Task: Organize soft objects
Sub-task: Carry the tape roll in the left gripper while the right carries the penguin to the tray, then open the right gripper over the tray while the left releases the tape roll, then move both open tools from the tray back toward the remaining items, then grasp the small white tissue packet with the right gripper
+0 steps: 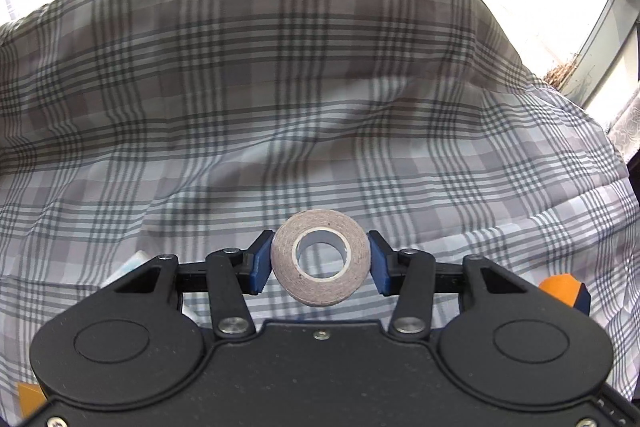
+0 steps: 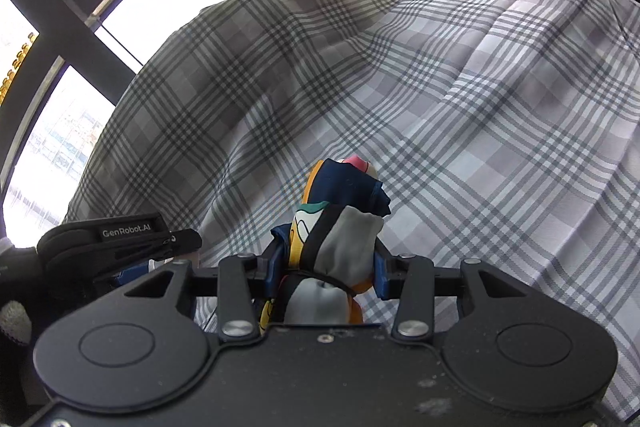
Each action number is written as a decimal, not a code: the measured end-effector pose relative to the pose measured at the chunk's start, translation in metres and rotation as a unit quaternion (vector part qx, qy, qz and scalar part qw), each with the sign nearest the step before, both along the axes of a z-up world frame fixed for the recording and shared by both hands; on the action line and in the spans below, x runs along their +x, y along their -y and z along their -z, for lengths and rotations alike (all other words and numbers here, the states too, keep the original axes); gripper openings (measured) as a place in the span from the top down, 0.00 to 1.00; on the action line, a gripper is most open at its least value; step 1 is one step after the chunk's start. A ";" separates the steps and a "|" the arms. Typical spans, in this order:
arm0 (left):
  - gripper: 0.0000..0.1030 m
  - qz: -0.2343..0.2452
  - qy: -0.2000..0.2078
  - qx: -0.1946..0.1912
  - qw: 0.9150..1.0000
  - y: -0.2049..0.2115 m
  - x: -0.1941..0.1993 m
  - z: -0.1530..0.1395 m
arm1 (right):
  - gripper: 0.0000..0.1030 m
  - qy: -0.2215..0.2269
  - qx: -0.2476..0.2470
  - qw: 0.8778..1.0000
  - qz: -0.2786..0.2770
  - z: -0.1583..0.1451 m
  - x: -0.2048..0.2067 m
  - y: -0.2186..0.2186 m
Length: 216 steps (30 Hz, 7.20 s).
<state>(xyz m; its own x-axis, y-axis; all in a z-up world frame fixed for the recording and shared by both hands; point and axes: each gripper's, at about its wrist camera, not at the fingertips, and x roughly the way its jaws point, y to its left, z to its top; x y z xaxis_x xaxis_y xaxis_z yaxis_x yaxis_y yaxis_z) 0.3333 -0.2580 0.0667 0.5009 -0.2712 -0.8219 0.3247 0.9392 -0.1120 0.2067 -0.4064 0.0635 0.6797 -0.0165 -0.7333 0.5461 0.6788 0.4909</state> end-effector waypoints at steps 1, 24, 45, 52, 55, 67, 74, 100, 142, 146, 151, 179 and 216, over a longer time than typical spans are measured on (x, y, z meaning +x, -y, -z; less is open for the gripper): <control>0.54 0.006 -0.002 0.000 1.000 0.007 -0.002 0.001 | 0.59 -0.002 -0.003 1.000 0.013 0.000 -0.002 0.007; 0.54 0.168 -0.126 -0.019 0.977 0.030 -0.143 0.018 | 0.59 -0.068 -0.095 0.992 0.043 -0.002 -0.041 0.079; 0.54 0.050 -0.086 -0.013 0.995 -0.182 -0.254 0.013 | 0.59 -0.051 -0.087 0.984 -0.150 -0.020 -0.167 -0.095; 0.54 -0.013 -0.080 -0.016 0.997 -0.241 -0.268 0.015 | 0.59 -0.061 -0.062 0.974 -0.210 -0.027 -0.201 -0.142; 0.54 -0.028 -0.080 -0.019 0.996 -0.255 -0.273 0.017 | 0.59 -0.064 -0.061 0.969 -0.232 -0.030 -0.209 -0.157; 0.53 -0.034 -0.079 0.005 0.996 -0.268 -0.300 0.036 | 0.59 -0.079 -0.068 0.946 -0.306 -0.033 -0.227 -0.203; 0.53 -0.024 -0.091 -0.008 0.996 -0.271 -0.304 0.039 | 0.56 -0.087 -0.063 0.940 -0.323 -0.028 -0.223 -0.209; 0.53 -0.044 -0.087 0.006 0.995 -0.272 -0.303 0.040 | 0.55 -0.083 -0.066 0.935 -0.337 -0.028 -0.222 -0.213; 0.52 -0.103 -0.047 0.036 0.993 -0.283 -0.279 0.034 | 0.55 -0.093 -0.081 0.929 -0.349 -0.021 -0.198 -0.230; 0.52 -0.108 -0.030 0.035 0.993 -0.286 -0.272 0.028 | 0.54 -0.090 -0.092 0.927 -0.353 -0.024 -0.192 -0.234; 0.52 -0.108 -0.001 0.040 0.993 -0.286 -0.257 0.018 | 0.54 -0.080 -0.106 0.926 -0.355 -0.031 -0.179 -0.237; 0.52 -0.140 0.052 0.032 0.988 -0.275 -0.078 0.017 | 0.54 -0.047 -0.172 0.918 -0.354 -0.030 0.003 -0.235; 0.52 -0.127 0.003 -0.009 0.992 -0.303 -0.045 0.051 | 0.42 -0.083 -0.216 0.857 -0.461 0.078 0.170 -0.251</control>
<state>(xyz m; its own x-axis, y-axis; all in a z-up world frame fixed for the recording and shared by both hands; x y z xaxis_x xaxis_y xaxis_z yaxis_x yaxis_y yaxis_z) 0.2880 0.0447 0.0154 0.5594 -0.1497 -0.8152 0.0788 0.9887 -0.1275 0.3764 -0.1552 -0.0142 0.4368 0.1759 -0.8822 -0.2814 0.9582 0.0517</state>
